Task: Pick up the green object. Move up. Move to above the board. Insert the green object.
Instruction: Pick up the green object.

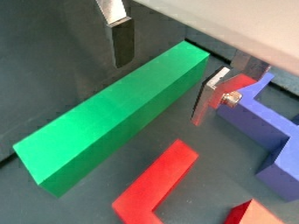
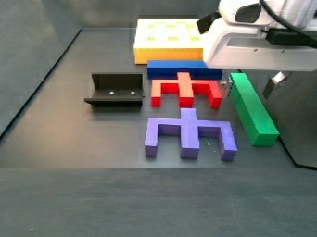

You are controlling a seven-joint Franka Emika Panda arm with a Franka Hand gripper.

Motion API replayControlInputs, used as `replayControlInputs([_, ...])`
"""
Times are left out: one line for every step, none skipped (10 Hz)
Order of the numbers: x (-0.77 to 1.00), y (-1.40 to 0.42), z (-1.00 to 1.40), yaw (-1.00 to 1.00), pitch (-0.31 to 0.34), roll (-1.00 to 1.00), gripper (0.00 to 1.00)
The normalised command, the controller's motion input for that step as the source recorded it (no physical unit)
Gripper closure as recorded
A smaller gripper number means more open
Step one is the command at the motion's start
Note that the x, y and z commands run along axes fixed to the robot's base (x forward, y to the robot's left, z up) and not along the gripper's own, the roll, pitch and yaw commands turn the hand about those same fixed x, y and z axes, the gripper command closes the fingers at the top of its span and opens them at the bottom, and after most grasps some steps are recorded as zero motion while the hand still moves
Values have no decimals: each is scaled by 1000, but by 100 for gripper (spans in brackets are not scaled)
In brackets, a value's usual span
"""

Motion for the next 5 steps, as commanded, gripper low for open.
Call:
replayControlInputs([169,-80,-300,0,-107,-29,0])
replayControlInputs([60,-26,-317,0,-110,-31,0])
replayControlInputs([0,0,-263,0,-90,-27,0])
replayControlInputs([0,0,-263,0,-103,-40,0])
replayControlInputs([0,0,-254,17,-91,-23,0])
